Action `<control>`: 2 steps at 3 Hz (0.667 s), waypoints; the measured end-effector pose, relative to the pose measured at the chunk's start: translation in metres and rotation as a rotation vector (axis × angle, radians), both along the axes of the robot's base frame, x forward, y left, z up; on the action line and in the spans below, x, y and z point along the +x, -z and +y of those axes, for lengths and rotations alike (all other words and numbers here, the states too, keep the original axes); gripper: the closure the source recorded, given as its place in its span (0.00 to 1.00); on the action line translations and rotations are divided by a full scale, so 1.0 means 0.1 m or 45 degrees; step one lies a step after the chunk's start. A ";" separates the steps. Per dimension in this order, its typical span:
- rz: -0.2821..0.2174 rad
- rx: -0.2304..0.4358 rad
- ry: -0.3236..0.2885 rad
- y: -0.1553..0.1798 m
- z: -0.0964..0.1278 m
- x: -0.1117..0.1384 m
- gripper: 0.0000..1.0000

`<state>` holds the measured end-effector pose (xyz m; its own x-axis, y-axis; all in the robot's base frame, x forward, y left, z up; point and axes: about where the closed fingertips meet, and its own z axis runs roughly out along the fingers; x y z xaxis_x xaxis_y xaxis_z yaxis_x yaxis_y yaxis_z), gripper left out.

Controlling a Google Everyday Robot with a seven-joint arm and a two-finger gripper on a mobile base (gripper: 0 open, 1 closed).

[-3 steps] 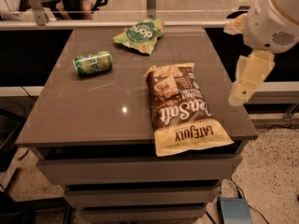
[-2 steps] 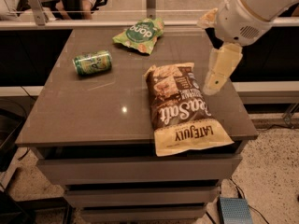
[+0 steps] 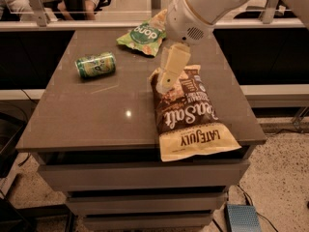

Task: Place green can upright

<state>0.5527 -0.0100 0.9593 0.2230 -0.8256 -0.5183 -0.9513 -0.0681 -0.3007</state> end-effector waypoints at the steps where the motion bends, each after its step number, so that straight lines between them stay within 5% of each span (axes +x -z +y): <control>1: 0.000 0.000 0.000 0.00 0.00 0.00 0.00; 2: -0.024 0.040 -0.068 0.09 0.24 0.11 0.00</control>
Offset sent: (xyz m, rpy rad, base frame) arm 0.0274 0.0535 -0.0225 0.0798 -0.0469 0.1233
